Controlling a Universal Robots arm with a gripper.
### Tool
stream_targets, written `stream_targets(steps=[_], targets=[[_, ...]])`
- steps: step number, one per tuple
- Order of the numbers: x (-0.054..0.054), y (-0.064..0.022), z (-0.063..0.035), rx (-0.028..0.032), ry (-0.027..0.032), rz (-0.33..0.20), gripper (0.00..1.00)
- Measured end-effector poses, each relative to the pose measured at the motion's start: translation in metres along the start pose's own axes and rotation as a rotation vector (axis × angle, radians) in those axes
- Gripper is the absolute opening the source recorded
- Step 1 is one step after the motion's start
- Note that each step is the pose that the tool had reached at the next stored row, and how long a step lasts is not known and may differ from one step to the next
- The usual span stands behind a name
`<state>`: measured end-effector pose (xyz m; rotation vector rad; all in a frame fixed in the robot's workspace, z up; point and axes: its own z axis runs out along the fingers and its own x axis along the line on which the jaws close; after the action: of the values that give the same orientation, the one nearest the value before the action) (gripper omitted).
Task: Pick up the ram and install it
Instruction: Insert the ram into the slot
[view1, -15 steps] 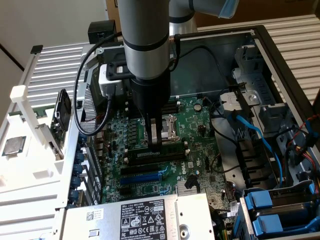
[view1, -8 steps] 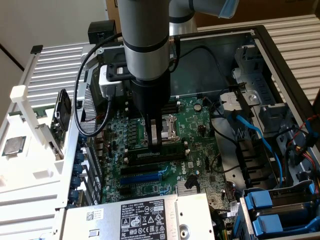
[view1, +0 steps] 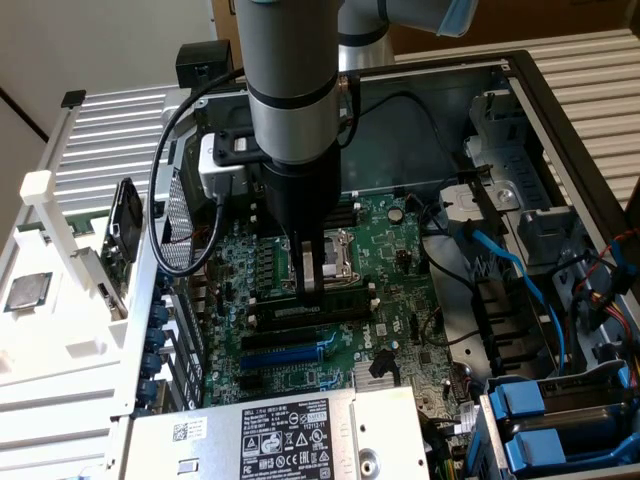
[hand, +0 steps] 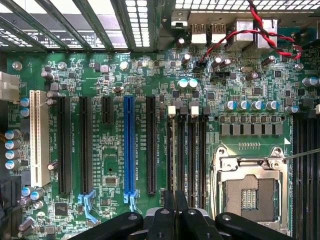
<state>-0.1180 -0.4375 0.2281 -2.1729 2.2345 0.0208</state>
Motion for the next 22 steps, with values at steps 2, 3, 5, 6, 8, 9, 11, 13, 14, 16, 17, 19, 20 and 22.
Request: stream_targets(steps=[2,3,5,6,8,9,11,13,14,16,17,19,20,22], targets=[[0.0,0.0,0.0003,-0.0001,0.0002,0.0,0.12],[0.0,0.0,0.0003,-0.0001,0.0002,0.0,0.12],[0.0,0.0,0.0004,-0.0001,0.0003,0.0,0.12],[0.0,0.0,0.0004,-0.0001,0.0003,0.0,0.12],[0.0,0.0,0.0004,0.0,0.0003,0.0,0.12],[0.0,0.0,0.0005,0.0001,0.0001,0.0,0.13],[0.0,0.0,0.0005,0.0,0.0002,0.0,0.19],[0.0,0.0,0.0005,0.0,0.0002,0.0,0.26],[0.0,0.0,0.0005,0.0,0.0002,0.0,0.26],[0.0,0.0,0.0003,0.0,0.0002,0.0,0.26],[0.0,0.0,0.0001,0.0,0.0002,0.0,0.26],[0.0,0.0,-0.0011,-0.0001,0.0003,0.0,0.26],[-0.0001,0.0,-0.0031,-0.0001,0.0003,0.0,0.26],[-0.0001,0.0,-0.0058,-0.0001,0.0003,0.0,0.26]])
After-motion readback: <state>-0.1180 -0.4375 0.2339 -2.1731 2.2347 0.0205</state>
